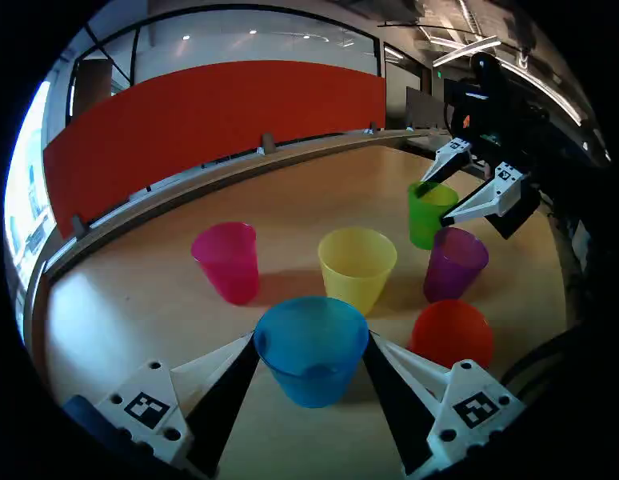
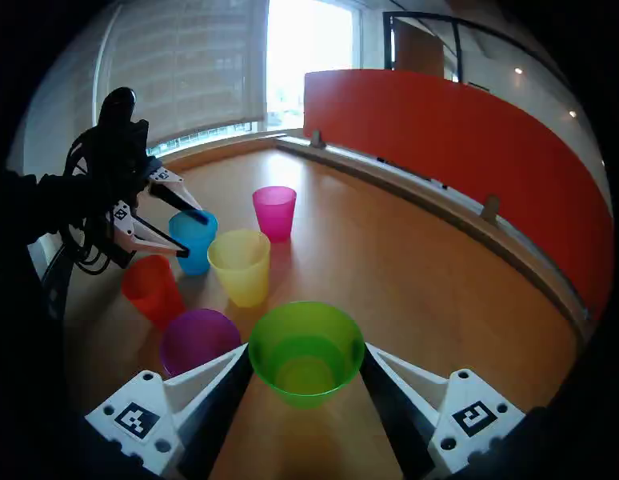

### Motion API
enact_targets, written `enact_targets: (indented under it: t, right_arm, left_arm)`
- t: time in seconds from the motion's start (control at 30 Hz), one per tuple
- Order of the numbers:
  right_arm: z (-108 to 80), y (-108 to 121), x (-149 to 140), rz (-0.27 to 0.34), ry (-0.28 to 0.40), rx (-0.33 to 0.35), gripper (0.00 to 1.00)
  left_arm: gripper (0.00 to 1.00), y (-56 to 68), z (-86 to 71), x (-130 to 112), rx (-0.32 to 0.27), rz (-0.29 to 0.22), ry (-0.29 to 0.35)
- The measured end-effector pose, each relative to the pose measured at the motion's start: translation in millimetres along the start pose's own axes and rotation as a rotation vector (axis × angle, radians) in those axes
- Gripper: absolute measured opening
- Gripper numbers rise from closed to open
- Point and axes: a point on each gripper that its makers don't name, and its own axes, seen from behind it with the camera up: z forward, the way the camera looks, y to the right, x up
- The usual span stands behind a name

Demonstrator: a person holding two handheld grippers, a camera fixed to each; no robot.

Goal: Pour water

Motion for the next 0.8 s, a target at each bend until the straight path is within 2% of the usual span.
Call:
enact_targets:
  t: [0.4,0.8]
  right_arm:
    - [3.4,-2,-10,0.002,-0.019,0.007,0.92]
    - [5.4,-5,-22,0.007,-0.043,0.013,0.92]
  left_arm:
    - [0.87,0.6,-1.6,-4,0.0,-0.001,0.003]
    - [0.87,1.7,-2.7,-10,0.007,0.028,-0.029]
